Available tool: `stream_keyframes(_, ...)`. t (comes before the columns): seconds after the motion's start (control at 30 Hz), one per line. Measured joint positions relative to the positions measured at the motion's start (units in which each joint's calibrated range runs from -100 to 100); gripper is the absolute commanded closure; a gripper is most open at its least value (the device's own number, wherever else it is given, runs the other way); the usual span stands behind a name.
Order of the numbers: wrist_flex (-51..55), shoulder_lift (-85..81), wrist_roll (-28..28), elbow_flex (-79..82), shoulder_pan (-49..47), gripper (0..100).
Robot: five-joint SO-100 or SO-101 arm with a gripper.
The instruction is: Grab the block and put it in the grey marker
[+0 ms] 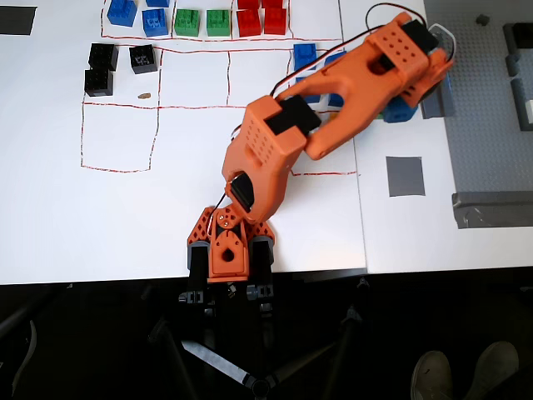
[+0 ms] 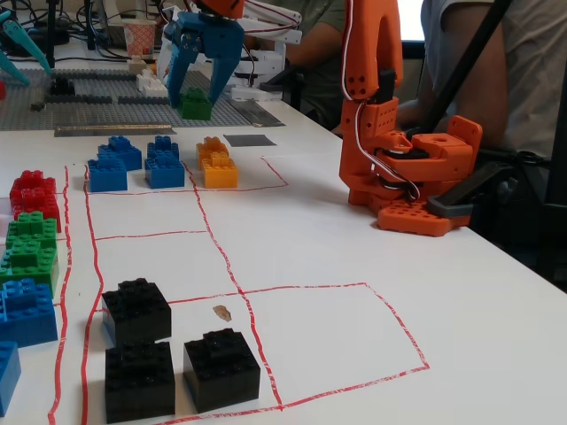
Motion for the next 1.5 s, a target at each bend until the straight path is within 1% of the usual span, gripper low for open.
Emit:
stream_keyframes(0.3,-1.7,11.8,4.3,-12.3,11.0,100)
stream_keyframes(0.63,-2.6,14.2,8.8,-12.7,18.8,100)
stream_keyframes(0.87,-2.6,14.2,9.2,-12.7,19.6,100)
stream_keyframes(0.97,-0.7,14.2,9.2,-12.7,19.4,100)
stream_keyframes(1.13,0.9,19.2,9.2,-12.7,19.6,100)
stream_keyframes(1.23,0.9,19.1,9.2,-12.7,19.6,99)
stream_keyframes(1.37,0.6,20.8,9.2,-12.8,19.5,84)
stream_keyframes(1.5,0.6,20.8,9.2,-12.9,19.6,73)
